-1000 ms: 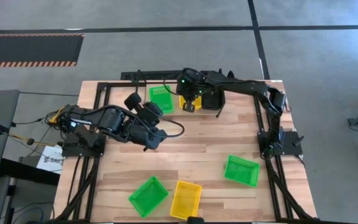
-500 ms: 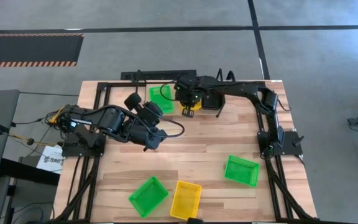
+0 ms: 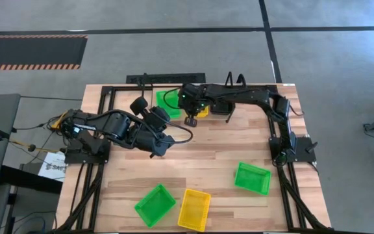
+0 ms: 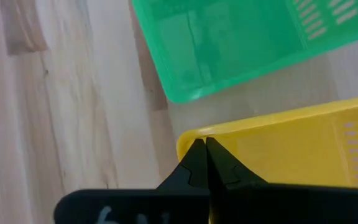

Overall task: Stack baskets on shelf by color
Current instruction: Adjust the colored bins on the shelf

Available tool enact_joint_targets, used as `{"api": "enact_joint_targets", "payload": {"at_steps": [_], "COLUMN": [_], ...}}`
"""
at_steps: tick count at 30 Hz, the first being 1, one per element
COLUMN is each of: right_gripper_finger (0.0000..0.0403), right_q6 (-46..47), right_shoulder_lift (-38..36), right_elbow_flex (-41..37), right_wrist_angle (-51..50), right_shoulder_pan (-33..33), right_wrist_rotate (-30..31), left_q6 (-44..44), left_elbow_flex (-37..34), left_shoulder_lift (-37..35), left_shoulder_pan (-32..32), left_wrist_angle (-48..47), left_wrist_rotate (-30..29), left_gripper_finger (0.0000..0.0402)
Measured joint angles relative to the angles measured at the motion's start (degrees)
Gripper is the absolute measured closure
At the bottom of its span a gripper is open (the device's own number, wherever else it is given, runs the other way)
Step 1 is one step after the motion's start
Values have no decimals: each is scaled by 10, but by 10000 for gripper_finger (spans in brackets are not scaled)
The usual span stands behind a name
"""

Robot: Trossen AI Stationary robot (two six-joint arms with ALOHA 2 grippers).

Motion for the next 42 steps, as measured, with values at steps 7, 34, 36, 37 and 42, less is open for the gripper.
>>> {"api": "enact_joint_targets", "payload": {"at_steps": [7,34,36,37,42], "right_gripper_finger": [403,403,403,403,403], "right_q6": [-2,51,51,51,51], "right_shoulder_lift": [0,-84,-84,-83,-83], "right_elbow_flex": [0,-62,-81,-87,-89], "right_wrist_angle": [1,-213,-195,-191,-177], "right_shoulder_pan": [10,-59,-57,-55,-45], "right_wrist_rotate": [0,110,108,107,104], "left_q6": [0,0,6,11,16], "left_elbow_flex": [0,0,0,0,0], "left_shoulder_lift": [0,0,0,0,0], "left_shoulder_pan": [0,0,0,0,2], "left_wrist_angle": [0,0,0,0,0], "left_wrist_rotate": [0,4,5,5,5], "left_gripper_finger": [401,401,401,401,401]}}
